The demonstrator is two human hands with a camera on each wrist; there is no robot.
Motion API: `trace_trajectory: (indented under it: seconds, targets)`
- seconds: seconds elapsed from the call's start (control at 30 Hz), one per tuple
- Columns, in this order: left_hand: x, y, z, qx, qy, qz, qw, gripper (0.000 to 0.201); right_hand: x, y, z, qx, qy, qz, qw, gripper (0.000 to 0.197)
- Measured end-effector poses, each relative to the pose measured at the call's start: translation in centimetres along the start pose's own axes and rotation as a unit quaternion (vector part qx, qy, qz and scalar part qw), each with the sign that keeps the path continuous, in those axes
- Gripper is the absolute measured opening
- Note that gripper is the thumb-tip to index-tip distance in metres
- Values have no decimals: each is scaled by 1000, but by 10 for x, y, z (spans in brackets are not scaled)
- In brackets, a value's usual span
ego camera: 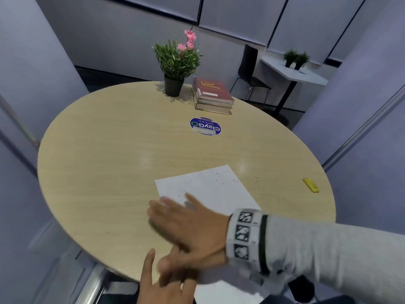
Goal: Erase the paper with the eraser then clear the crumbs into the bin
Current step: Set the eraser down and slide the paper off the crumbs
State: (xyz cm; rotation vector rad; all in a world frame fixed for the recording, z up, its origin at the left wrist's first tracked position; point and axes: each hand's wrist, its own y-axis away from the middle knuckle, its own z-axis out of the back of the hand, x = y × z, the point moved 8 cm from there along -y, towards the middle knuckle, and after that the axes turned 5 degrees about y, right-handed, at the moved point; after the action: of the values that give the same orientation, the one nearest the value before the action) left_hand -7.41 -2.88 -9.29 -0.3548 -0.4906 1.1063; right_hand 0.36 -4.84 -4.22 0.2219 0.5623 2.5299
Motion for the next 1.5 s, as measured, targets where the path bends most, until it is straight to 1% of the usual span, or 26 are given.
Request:
trace_trajectory:
  seconds: [0.07, 0.13, 0.2, 0.3, 0.33, 0.37, 0.4, 0.47, 0.5, 0.53, 0.57, 0.63, 0.67, 0.73, 0.8, 0.87, 0.9, 0.97, 1.03, 1.07, 1.13, 1.23, 1.33, 1.4, 1.47, 1.5]
  targets:
    - [-12, 4, 10, -36, -65, -65, 995, 66, 6, -11, -11, 11, -25, 0, 1000, 85]
    - [-6, 10, 12, 5, 33, 25, 999, 53, -37, -7, -18, 6, -39, -63, 997, 86]
    - [-7, 5, 7, 9, 111, 81, 990, 49, -98, 14, -23, -9, -38, -165, 985, 98]
    - [-8, 1, 10, -14, 146, 77, 986, 59, -165, 51, -24, -7, -20, -308, 951, 122]
    - [-4, 0, 9, 1, 151, 96, 984, 70, -165, 53, -23, -5, -11, -313, 950, 126]
    - [0, -1, 8, 10, 155, 110, 982, 77, -152, 47, -20, -11, 9, -287, 958, 125]
    - [3, -4, 12, 12, 150, 115, 982, 75, -129, 36, -18, -18, 26, -235, 972, 121]
    - [-3, -4, 15, -3, 125, 88, 988, 44, -67, 18, -19, -10, 12, -109, 994, 103]
    - [-3, -5, 14, 4, 129, 83, 988, 34, -46, 14, -23, 0, -4, -70, 998, 95]
    - [-1, -5, 15, 9, 139, 87, 986, 31, -42, 15, -28, 0, -17, -67, 998, 91]
    - [-1, -3, 15, -3, 137, 91, 986, 36, -55, 20, -30, -10, -28, -95, 995, 91]
    - [-1, 0, 14, 39, 157, 122, 979, 75, -110, 36, -34, -32, -39, -196, 979, 102]
    - [0, -1, 14, 48, 175, 136, 974, 84, -137, 46, -35, -27, -41, -244, 969, 111]
    - [-1, -5, 17, 21, 177, 125, 976, 79, -178, 62, -35, 3, -53, -318, 947, 129]
    - [0, -6, 21, 2, 180, 118, 976, 75, -190, 67, -28, 14, -54, -357, 932, 137]
    - [2, -5, 18, 12, 177, 131, 975, 79, -168, 53, -16, -12, -33, -327, 945, 136]
    - [2, -5, 16, 18, 179, 122, 976, 73, -141, 40, -11, -21, -13, -272, 962, 131]
    - [-1, -6, 15, 4, 182, 99, 978, 35, -67, 8, -6, -23, 9, -119, 993, 110]
    - [-2, -4, 7, 31, 186, 110, 976, 36, -15, -15, -4, -16, 3, -23, 1000, 92]
    - [-4, -2, 6, 26, 182, 109, 977, 35, -11, -24, -6, -8, 0, -23, 1000, 90]
    - [-5, -1, 10, 13, 168, 107, 980, 35, -42, -26, -12, -9, -16, -72, 997, 94]
    - [-2, 0, 8, 12, 173, 135, 976, 81, -120, -1, -17, -53, -22, -200, 978, 120]
    - [-1, -1, 7, 0, 180, 134, 974, 85, -173, 29, -18, -49, -27, -336, 940, 142]
    - [-2, 0, 6, 0, 169, 117, 979, 75, -153, 20, -12, -47, 4, -298, 953, 140]
    - [-3, 0, 8, -41, 137, 95, 985, 35, -93, -8, -5, -31, 15, -160, 986, 118]
    - [-1, 2, 7, -28, 129, 102, 986, 30, -61, -21, -4, -16, 4, -100, 995, 105]
